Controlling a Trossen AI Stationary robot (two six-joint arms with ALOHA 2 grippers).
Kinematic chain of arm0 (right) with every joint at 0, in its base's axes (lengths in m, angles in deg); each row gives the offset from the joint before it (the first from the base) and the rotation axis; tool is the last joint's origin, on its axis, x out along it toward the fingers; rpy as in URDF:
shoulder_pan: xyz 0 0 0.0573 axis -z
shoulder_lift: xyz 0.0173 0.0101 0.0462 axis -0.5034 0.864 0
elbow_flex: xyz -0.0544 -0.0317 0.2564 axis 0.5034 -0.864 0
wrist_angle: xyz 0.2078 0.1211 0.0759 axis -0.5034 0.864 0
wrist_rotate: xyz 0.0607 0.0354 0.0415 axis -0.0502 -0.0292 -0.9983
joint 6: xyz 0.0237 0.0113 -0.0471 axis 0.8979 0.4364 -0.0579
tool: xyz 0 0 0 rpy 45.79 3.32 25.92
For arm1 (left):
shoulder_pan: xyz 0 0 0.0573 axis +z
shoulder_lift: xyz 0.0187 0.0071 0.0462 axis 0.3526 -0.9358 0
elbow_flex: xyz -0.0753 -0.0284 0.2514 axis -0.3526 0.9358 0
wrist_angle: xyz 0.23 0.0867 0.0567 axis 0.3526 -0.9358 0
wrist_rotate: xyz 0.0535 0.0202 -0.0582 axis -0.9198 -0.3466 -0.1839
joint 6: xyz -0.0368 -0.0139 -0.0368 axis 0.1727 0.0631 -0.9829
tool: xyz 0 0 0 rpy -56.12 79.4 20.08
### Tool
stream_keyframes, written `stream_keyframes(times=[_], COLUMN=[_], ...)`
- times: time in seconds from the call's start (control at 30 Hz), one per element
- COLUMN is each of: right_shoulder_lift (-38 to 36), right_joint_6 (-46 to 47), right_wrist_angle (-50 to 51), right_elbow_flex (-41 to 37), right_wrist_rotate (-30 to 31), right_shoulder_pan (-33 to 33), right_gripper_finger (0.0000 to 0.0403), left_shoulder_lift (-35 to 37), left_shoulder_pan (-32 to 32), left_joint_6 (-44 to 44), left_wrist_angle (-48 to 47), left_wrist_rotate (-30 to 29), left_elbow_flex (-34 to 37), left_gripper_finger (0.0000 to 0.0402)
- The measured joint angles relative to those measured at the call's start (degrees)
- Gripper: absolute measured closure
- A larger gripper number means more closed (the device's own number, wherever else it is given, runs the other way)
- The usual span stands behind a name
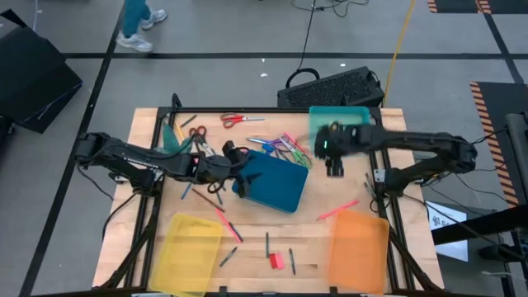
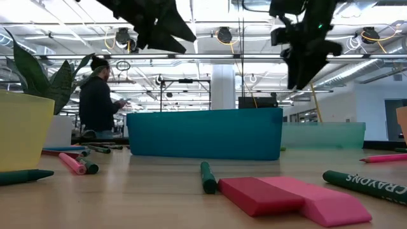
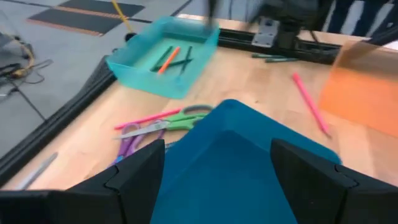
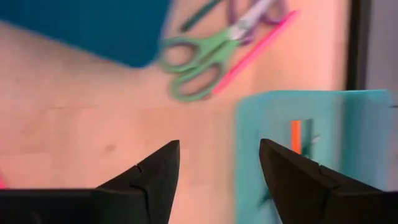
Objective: Sort crayons/erasers/pens/pencils in bins
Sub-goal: Put the pink pencil into the green bin
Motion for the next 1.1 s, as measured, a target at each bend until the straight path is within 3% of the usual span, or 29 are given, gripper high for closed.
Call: stream_keyframes(times=[0.13,0.27,0.53,0.87,1.1], right_shoulder_lift=[3.0,8.8,22.7,31.2,33.0], right_joint_6=[13.4,23.9,31.5,33.3,32.5], right_wrist_angle=[3.7,3.2,3.4,0.3,-0.3], right_elbow_flex=[0.0,0.0,5.7,5.4,5.4], right_wrist_rotate=[1.9,-1.3,-7.0,-6.8,-6.9], right_shoulder_pan=[-12.6,-21.9,-32.4,-36.7,-36.5], right_gripper_finger=[0.0190,0.0190,0.0190,0.0194,0.0256], left_shoulder_lift=[0.9,1.1,1.2,1.2,1.2], left_shoulder_pan=[0.0,0.0,0.0,-1.0,-1.1], left_joint_6=[1.6,2.2,1.0,-0.1,-0.1], left_wrist_angle=[1.0,0.2,0.0,-0.4,-0.5], left_wrist_rotate=[-0.7,-0.8,-1.0,-0.9,-0.7], left_elbow_flex=[-0.1,0.1,0.1,0.1,0.1], left_gripper_finger=[0.0105,0.0105,0.0105,0.0105,0.0105])
